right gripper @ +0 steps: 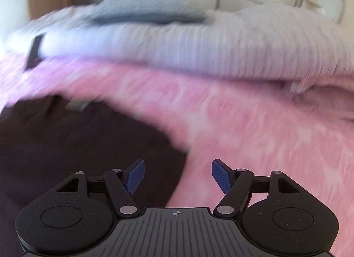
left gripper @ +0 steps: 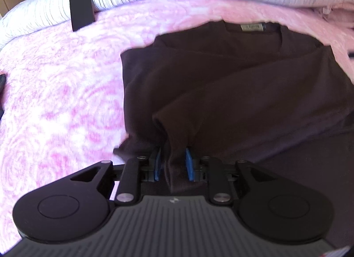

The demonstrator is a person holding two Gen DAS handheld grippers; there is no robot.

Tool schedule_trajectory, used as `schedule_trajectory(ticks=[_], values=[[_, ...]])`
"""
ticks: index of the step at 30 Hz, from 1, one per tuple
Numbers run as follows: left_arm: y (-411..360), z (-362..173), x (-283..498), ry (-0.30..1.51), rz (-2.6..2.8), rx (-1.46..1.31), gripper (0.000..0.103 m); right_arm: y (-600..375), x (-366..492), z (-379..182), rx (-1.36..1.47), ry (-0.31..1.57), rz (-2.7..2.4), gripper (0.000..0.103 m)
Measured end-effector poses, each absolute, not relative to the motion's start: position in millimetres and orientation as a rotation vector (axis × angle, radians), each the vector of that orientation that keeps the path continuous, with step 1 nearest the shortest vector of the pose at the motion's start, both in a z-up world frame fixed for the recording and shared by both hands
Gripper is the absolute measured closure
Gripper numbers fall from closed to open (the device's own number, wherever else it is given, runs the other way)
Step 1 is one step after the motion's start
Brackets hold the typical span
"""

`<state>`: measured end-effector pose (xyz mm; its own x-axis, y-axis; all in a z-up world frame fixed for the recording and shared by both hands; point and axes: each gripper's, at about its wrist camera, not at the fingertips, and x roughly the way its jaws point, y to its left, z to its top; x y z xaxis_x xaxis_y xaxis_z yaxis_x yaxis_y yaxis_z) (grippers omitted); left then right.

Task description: Fold clothes

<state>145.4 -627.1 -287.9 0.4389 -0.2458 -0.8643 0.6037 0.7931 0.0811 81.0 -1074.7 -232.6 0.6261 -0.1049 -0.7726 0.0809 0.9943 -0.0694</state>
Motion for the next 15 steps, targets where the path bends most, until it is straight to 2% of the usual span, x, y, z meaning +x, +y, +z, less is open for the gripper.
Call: schedule_trajectory(ticks=[5, 7, 11, 15], values=[[-613, -287, 129, 0.989, -0.557, 0.441, 0.081, -1057, 23, -281, -0.052, 1.042, -0.126, 0.032], [-606, -282, 120, 0.990, -0.551, 0.462, 0.081, -1061, 9, -278, -0.001, 1.040, -0.176, 0.032], [-585, -273, 93, 1.002, -0.550, 0.457, 0.082, -1042, -7, -267, -0.069, 1.080, -0.239, 0.032], [-564, -272, 54, 1.029, -0.616, 0.407, 0.082, -1013, -46, -249, -0.003, 1.028, -0.188, 0.032]])
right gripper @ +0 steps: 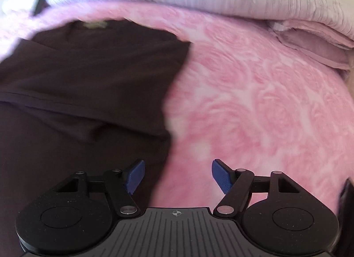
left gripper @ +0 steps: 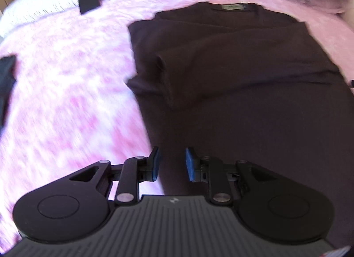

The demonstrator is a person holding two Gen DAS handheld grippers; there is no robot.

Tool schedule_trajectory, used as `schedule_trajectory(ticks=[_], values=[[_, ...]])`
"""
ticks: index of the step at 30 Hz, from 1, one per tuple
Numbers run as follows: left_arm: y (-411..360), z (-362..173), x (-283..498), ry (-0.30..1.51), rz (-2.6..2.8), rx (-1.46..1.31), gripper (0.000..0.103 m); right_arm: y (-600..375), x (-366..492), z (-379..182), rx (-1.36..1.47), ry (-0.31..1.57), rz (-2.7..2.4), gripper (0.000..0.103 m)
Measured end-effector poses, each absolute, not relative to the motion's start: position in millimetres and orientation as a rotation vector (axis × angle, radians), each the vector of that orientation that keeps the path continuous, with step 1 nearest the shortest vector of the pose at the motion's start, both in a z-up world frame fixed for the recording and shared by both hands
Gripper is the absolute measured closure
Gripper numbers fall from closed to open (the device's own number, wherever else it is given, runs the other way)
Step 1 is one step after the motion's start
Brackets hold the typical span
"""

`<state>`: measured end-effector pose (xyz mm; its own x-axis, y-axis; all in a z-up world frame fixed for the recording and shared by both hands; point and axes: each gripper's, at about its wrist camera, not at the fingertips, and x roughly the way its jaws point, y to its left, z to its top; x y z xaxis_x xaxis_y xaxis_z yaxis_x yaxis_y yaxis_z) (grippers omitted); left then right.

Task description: Fold clothes

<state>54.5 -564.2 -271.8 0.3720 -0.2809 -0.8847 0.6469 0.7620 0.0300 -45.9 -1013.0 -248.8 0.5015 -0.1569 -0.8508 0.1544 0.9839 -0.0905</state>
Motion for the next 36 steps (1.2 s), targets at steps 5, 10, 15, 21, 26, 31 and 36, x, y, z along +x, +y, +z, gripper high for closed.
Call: schedule_trajectory(ticks=[5, 10, 15, 21, 26, 31, 36], values=[[-541, -284, 11, 1.028, -0.650, 0.487, 0.081, -957, -97, -259, -0.013, 1.109, -0.070, 0.032], [-506, -277, -7, 1.084, -0.649, 0.437, 0.079, -931, -146, -269, -0.004, 1.169, -0.119, 0.032], [-477, -269, -42, 1.088, -0.703, 0.489, 0.081, -909, -171, -262, -0.026, 1.226, -0.209, 0.032], [-454, -251, -86, 1.097, -0.804, 0.437, 0.081, -867, -187, -245, -0.039, 1.206, -0.204, 0.032], [-448, -271, -117, 1.113, -0.761, 0.561, 0.080, -841, -202, -260, -0.084, 1.266, -0.119, 0.032], [-455, -258, -137, 1.075, -0.684, 0.604, 0.080, -845, -217, -250, -0.086, 1.222, -0.083, 0.032], [-470, -239, -168, 1.027, -0.646, 0.660, 0.080, -843, -238, -218, -0.125, 1.126, 0.006, 0.032]])
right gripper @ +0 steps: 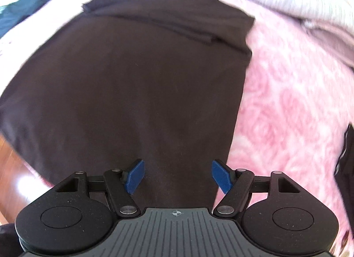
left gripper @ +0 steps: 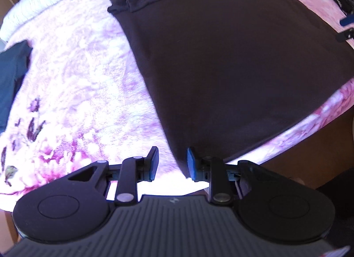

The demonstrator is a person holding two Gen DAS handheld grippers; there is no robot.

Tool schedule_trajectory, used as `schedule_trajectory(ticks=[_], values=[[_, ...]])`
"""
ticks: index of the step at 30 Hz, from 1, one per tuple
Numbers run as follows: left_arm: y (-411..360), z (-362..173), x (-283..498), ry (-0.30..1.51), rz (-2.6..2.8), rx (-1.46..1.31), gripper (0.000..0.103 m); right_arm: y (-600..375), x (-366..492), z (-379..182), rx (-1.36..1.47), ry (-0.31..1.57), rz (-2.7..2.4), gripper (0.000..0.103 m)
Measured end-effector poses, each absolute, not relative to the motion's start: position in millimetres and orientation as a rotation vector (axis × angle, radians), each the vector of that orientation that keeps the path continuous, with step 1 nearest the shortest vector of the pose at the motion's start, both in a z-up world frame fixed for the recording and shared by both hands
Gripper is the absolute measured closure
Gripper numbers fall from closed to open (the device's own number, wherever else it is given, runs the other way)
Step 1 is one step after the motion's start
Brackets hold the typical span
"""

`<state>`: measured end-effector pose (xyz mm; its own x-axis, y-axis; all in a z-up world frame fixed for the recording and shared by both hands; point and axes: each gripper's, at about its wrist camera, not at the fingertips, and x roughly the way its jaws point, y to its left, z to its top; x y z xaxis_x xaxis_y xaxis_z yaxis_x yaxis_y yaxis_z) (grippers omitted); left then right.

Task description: Fold clothes

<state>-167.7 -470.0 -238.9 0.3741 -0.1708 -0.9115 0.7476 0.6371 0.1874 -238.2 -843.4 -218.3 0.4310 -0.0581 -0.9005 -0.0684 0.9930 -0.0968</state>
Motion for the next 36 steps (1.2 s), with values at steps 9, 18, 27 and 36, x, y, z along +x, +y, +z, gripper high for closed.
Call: schedule_trajectory(ticks=[9, 18, 27, 36], values=[[-483, -215, -227, 0.988, -0.664, 0.743, 0.079, -863, -291, -191, -0.113, 1.125, 0.022, 0.032], [-484, -246, -249, 0.991, -0.707, 0.801, 0.079, -852, -318, -156, -0.096, 1.149, 0.024, 0.032], [-473, -268, -256, 0.898, -0.718, 0.893, 0.072, -826, -318, -177, -0.264, 1.117, 0.152, 0.032], [-481, -302, -284, 0.578, -0.835, 1.234, 0.044, -806, -330, -245, -0.544, 1.067, 0.275, 0.032]])
